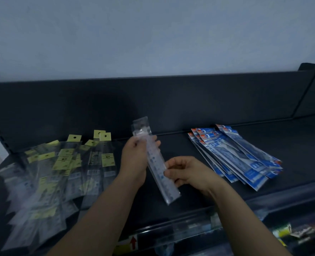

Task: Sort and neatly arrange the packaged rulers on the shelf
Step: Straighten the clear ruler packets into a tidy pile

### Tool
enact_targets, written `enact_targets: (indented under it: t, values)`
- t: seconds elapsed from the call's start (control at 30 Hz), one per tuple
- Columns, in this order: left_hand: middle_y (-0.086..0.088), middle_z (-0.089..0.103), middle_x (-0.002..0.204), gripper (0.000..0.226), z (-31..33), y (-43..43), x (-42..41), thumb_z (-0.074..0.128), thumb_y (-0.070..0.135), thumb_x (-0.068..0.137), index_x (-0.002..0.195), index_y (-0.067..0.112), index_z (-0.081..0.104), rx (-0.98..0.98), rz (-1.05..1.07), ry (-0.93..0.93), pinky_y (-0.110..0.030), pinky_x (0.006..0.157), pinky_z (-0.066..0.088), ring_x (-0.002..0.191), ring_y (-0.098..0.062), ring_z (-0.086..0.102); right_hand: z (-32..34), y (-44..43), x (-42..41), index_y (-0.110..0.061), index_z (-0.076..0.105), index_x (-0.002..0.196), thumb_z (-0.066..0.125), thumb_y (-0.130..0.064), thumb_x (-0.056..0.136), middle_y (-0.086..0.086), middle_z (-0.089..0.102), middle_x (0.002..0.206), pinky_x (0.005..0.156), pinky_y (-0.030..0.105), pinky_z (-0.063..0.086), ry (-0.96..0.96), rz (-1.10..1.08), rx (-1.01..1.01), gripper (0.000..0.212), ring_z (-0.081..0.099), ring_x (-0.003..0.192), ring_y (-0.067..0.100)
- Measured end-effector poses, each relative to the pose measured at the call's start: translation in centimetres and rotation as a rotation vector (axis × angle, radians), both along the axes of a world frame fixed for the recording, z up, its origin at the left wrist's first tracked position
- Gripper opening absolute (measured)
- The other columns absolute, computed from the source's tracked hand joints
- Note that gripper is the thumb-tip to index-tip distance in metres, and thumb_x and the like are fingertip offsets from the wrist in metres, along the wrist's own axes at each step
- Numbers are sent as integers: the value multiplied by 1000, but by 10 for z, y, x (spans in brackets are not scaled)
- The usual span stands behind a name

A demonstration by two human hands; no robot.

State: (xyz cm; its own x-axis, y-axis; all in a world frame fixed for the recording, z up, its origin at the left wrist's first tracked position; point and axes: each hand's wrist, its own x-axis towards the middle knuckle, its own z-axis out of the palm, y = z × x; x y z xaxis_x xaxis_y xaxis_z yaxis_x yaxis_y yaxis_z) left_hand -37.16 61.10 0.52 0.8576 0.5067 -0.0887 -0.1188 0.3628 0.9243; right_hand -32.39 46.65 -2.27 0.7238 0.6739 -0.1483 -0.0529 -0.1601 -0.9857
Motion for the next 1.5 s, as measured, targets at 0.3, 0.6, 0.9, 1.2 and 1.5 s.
enact_targets:
  t: [0.3, 0.6, 0.9, 1.2, 1.5]
  values:
    - [-11, 71, 104, 22, 6, 46, -50, 40, 12, 102, 113, 4, 57, 122, 104, 18, -30, 72, 60, 90, -18, 71, 7, 72, -6, -15, 71, 89, 64, -15, 89, 1, 71, 82, 74, 29, 54, -99, 3, 62, 7, 64, 76, 14]
    - [-21, 68, 95, 19, 15, 152, -142, 43, 3, 98, 95, -1, 62, 270, 465, 147, -31, 61, 61, 77, -26, 69, 1, 204, -51, -35, 38, 143, 41, -44, 98, -4, 24, 156, 118, 39, 9, -910, 336, -352, 46, 14, 145, 16]
    - [-18, 55, 71, 19, 0, 186, -184, 44, -7, 92, 78, -1, 55, 291, 530, 380, -19, 40, 48, 54, -21, 52, -1, 190, -25, -24, 67, 106, 60, -42, 89, -5, 64, 110, 86, 29, 49, -897, 288, -422, 26, 59, 101, 14]
    - [-13, 68, 89, 44, -23, 206, -180, 88, 24, 59, 90, 7, 61, 540, 400, 650, -43, 64, 60, 76, -25, 68, -1, 229, -65, -36, 38, 143, 58, -62, 81, -6, 19, 157, 118, 43, 20, -908, 448, -479, 70, 16, 144, 17]
    - [-11, 70, 98, 48, -28, 216, -185, 83, 11, 61, 104, 7, 63, 433, 418, 549, -45, 78, 59, 87, -25, 69, 2, 218, -56, -37, 51, 132, 65, -43, 86, -8, 22, 156, 119, 42, 18, -822, 417, -434, 49, 17, 144, 14]
